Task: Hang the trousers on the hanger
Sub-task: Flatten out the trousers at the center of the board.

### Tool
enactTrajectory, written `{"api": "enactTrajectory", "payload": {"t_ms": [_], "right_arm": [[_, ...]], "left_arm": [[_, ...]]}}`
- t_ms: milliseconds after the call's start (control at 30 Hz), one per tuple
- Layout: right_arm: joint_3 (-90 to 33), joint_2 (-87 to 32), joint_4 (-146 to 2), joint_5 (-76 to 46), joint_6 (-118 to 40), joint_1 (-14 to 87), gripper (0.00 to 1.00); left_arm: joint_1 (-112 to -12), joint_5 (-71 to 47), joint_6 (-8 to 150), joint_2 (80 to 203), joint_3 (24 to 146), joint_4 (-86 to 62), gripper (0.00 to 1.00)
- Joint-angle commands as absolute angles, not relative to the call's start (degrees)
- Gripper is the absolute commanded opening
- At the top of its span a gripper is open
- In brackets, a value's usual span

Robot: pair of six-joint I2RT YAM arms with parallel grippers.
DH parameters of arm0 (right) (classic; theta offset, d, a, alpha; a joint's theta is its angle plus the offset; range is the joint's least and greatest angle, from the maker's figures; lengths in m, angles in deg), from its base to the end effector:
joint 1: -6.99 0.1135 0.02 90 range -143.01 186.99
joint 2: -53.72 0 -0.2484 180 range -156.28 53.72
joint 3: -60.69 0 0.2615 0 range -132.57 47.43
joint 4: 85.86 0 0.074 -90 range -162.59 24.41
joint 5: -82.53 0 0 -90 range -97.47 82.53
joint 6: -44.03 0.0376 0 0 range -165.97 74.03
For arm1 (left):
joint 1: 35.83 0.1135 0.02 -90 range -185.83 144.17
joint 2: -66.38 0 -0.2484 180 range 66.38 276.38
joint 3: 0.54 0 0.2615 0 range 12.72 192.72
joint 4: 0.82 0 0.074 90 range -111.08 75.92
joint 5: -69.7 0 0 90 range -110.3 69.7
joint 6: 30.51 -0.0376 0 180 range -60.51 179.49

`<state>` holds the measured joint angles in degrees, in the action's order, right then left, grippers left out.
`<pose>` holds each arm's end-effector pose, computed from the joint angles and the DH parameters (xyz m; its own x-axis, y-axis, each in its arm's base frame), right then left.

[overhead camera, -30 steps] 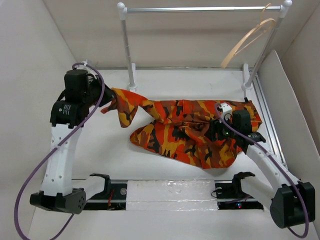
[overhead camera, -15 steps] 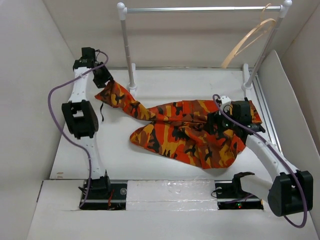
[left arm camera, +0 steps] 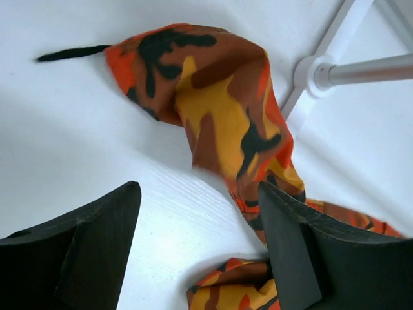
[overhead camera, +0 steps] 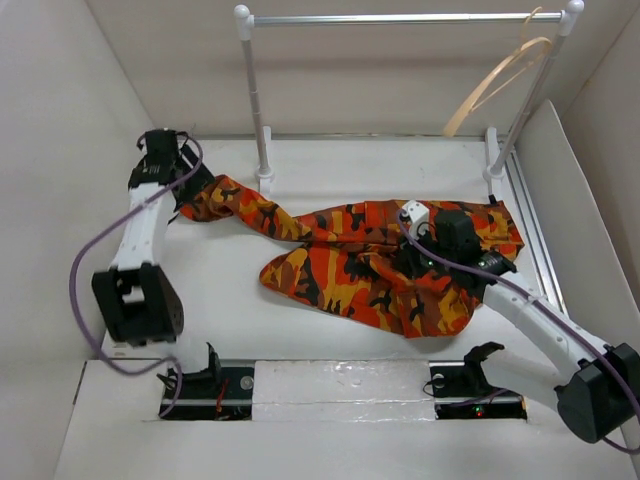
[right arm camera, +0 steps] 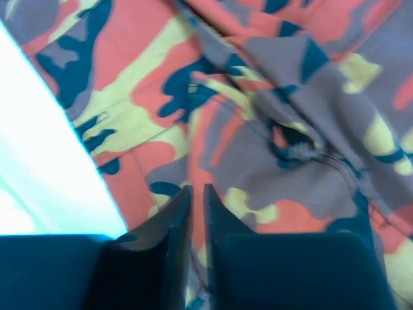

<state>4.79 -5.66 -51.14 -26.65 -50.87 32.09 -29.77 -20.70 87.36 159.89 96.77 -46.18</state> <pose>0.2126 0.1132 0.2437 -0.5038 -0.3251 -0.8003 -0.6800 0.7206 0.1353 0.3775 0.0403 0.3047 -0.5314 -0.5265 -0.6636 -0.4063 0.8458 -0.3457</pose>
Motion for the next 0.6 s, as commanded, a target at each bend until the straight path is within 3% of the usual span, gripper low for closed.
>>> {"api": "enactTrajectory", "payload": {"t_ms": [0, 100, 167, 233, 267, 300, 400, 567], "right_arm": [[1.7, -6.0, -52.3, -24.2, -50.3, 35.5, 0.38], [0.5, -7.6, -52.8, -24.7, -50.8, 37.6, 0.6], [0.0, -8.4, -53.2, -24.7, -51.3, 38.9, 0.6], [-0.8, -9.1, -54.0, -25.0, -51.6, 39.9, 0.43], [-1.4, -10.4, -54.3, -25.3, -52.0, 40.7, 0.21], [-1.4, -10.4, -54.3, -25.3, -52.0, 40.7, 0.21], [-2.9, -12.1, -53.6, -26.6, -53.3, 41.9, 0.08], [-3.0, -11.5, -52.3, -26.3, -54.1, 42.4, 0.11]], "left_arm": [[-28.7, -25.6, 92.0, 151.6, 86.5, -38.5, 0.69], [-28.7, -27.1, 94.6, 145.0, 79.0, -36.7, 0.71], [-28.7, -27.1, 97.2, 140.7, 74.7, -35.7, 0.68], [-28.2, -23.7, 98.2, 139.4, 67.6, -30.8, 0.66], [-26.8, -18.6, 100.4, 141.7, 64.8, -29.5, 0.62], [-26.8, -17.0, 100.4, 141.7, 64.8, -28.8, 0.62], [-26.3, -13.5, 103.4, 148.2, 65.4, -24.9, 0.61], [-25.7, -10.6, 108.6, 158.9, 70.5, -20.7, 0.59]]}}
